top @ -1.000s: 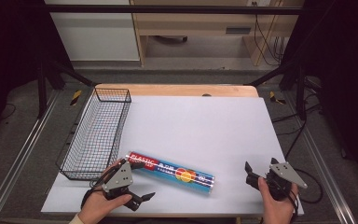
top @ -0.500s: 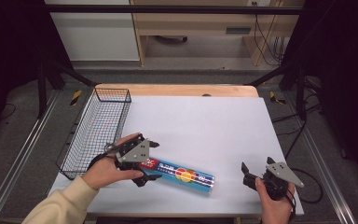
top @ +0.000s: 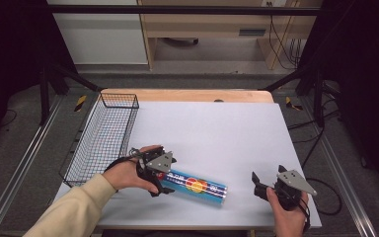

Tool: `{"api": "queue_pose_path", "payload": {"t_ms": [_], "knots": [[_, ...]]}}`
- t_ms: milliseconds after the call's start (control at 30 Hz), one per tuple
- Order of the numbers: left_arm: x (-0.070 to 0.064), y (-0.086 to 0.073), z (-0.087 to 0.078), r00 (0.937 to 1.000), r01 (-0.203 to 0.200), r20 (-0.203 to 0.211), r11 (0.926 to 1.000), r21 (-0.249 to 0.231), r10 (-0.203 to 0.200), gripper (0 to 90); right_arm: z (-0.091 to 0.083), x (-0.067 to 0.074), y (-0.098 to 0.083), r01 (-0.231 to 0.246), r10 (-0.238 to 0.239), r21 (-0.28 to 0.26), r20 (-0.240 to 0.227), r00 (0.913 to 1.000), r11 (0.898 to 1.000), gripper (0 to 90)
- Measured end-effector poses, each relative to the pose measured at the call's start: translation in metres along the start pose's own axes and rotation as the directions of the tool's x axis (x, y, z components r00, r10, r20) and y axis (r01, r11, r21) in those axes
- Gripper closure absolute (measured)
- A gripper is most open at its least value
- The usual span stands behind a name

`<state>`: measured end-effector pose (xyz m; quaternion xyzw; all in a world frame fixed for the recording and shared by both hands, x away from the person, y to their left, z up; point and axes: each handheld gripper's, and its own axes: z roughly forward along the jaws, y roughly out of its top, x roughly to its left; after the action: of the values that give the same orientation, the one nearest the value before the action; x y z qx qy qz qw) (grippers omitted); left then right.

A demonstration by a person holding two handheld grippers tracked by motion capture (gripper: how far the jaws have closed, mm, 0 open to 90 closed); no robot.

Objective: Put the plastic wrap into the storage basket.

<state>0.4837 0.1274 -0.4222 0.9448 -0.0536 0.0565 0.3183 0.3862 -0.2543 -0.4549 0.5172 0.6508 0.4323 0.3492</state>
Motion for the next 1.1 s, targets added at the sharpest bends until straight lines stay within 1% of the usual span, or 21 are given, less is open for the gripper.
{"api": "queue_pose_path", "payload": {"t_ms": [33,133,167,200,233,267,400,433,467,533,567,600,633,700,800,933,967,1100], "knots": [[0.001,-0.001,0.002,1.0,-0.005,0.001,1.0,0.005,0.005,6.4,0.001,0.0,0.0,0.002,-0.002,0.001,-0.003,1.0,1.0,7.8],[0.004,-0.004,0.005,0.9999,0.002,0.01,0.9999,0.01,-0.002,7.1,0.001,0.001,0.0,0.005,-0.005,0.003,-0.007,1.0,1.0,7.7],[0.006,-0.005,0.006,0.9999,0.006,0.012,0.9998,0.02,-0.007,7.1,0.001,0.001,0.0,0.005,-0.005,0.005,-0.009,1.0,1.0,7.6],[0.007,-0.006,0.008,0.9999,-0.007,0.01,0.9989,0.046,0.006,7.3,0.001,0.001,0.0,0.004,-0.004,0.006,-0.009,1.0,1.0,7.5],[0.007,-0.007,0.01,0.9999,0.004,0.009,0.9984,0.056,-0.005,7.2,0.002,0.001,0.0,0.005,-0.005,0.006,-0.008,1.0,1.0,7.5],[0.007,-0.007,0.01,0.9999,0.004,0.009,0.9984,0.056,-0.005,7.2,0.002,0.001,0.0,0.005,-0.005,0.006,-0.008,1.0,1.0,7.5],[0.007,-0.007,0.015,0.9998,-0.015,0.013,0.9968,0.078,0.014,8.5,0.002,0.002,0.0,0.007,-0.007,0.01,-0.016,0.9999,1.0,7.5],[0.006,-0.007,0.016,0.9998,-0.017,0.013,0.997,0.076,0.016,9.0,0.002,0.002,0.0,0.008,-0.007,0.011,-0.016,0.9999,1.0,7.5],[0.006,-0.005,0.019,0.9994,-0.033,0.014,0.9949,0.096,0.031,9.6,0.002,0.003,0.0,0.008,-0.008,0.012,-0.015,0.9999,1.0,7.5],[0.004,-0.004,0.022,0.9987,-0.047,0.022,0.9934,0.105,0.045,10.9,0.002,0.003,0.0,0.007,-0.007,0.012,-0.016,0.9999,1.0,7.4],[0.003,-0.004,0.025,0.9987,-0.047,0.023,0.9937,0.102,0.045,11.8,0.002,0.003,0.0,0.007,-0.007,0.012,-0.016,0.9998,1.0,7.4],[0.003,-0.003,0.026,0.9983,-0.054,0.029,0.9922,0.113,0.051,11.9,0.002,0.003,0.0,0.007,-0.007,0.013,-0.017,0.9998,1.0,7.4],[0.003,-0.003,0.027,0.9982,-0.054,0.032,0.9922,0.112,0.051,12.3,0.002,0.003,0.0,0.006,-0.005,0.015,-0.017,0.9998,1.0,7.4],[0.004,-0.003,0.029,0.9977,-0.064,0.029,0.9907,0.121,0.06,13.7,0.002,0.003,0.0,0.006,-0.006,0.015,-0.02,0.9998,1.0,7.4],[0.005,-0.003,0.03,0.998,-0.059,0.03,0.9906,0.123,0.056,13.8,0.003,0.003,0.0,0.01,-0.01,0.016,-0.02,0.9998,1.0,7.4],[0.005,-0.003,0.032,0.998,-0.057,0.033,0.9906,0.124,0.054,17.7,0.003,0.004,0.0,0.01,-0.009,0.021,-0.027,0.9996,1.0,7.4],[0.007,-0.003,0.032,0.9977,-0.062,0.035,0.9882,0.14,0.058,18.4,0.003,0.004,0.0,0.009,-0.009,0.021,-0.027,0.9996,1.0,7.4],[0.007,-0.004,0.033,0.998,-0.056,0.035,0.9883,0.142,0.052,21.3,0.003,0.004,0.0,0.008,-0.008,0.022,-0.029,0.9995,1.0,7.5]]}}
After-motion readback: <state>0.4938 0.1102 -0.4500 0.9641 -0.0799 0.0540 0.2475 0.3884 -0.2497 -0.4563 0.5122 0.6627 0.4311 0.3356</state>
